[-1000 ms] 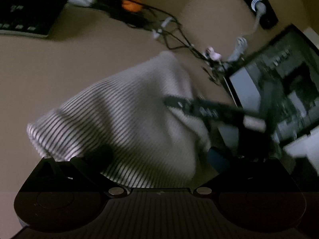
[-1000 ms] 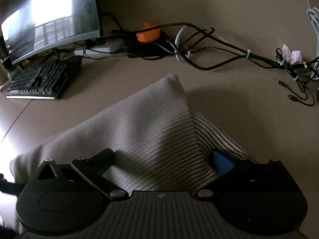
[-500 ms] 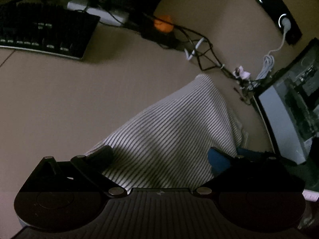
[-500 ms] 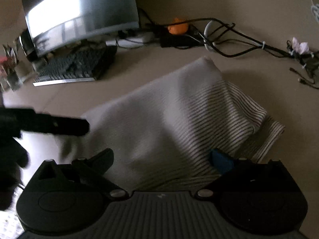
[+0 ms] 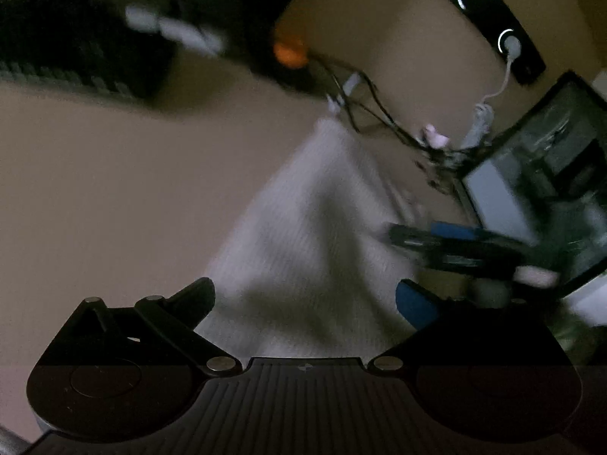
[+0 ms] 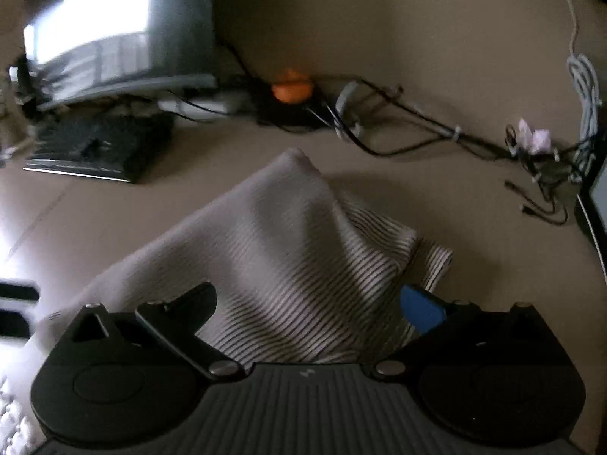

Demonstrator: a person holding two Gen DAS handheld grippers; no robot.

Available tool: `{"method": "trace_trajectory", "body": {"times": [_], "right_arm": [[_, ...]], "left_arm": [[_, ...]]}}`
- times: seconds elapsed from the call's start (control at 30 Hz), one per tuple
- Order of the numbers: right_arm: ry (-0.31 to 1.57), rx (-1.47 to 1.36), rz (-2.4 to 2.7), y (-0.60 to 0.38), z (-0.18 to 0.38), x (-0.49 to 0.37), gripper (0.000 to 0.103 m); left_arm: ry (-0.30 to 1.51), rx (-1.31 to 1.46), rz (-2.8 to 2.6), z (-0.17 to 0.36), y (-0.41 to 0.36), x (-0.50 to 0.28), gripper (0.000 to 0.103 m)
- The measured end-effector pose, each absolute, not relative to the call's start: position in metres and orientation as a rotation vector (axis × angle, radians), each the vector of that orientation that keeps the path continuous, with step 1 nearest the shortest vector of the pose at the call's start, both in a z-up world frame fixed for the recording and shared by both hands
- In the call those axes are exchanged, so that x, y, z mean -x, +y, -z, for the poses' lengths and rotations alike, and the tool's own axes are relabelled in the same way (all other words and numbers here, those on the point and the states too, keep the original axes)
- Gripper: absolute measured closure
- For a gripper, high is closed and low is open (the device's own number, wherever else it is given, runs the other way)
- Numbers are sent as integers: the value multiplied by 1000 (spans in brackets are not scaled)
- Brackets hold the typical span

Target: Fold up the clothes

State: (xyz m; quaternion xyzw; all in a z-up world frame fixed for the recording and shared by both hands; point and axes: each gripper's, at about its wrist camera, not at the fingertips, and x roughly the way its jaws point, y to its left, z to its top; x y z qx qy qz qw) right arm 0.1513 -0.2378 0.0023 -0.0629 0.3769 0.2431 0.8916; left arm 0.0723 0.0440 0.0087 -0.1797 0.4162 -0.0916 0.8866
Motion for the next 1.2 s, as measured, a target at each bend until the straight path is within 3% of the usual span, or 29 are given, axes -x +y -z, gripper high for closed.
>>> {"method": "trace_trajectory", "body": {"times": [0.2,0.43,0.6,0.83,1.2], "right_arm": [[772,162,-597,-226,-13,-117,0],[956,98,-541,-216,39,-103,0],[977,96,-540,-214,35,-106,0],[795,286,-572,-212,1,-73,0],[779,461,-556,-198,9,-47,0]], "left_arm": [[932,170,7,7,47,-68,0],[928,174,22,9,48,-68,0],[920,170,37,6,46,-62,0],[919,160,48,5,50,-52,0],[940,45,101,14,48,-42,0]]}}
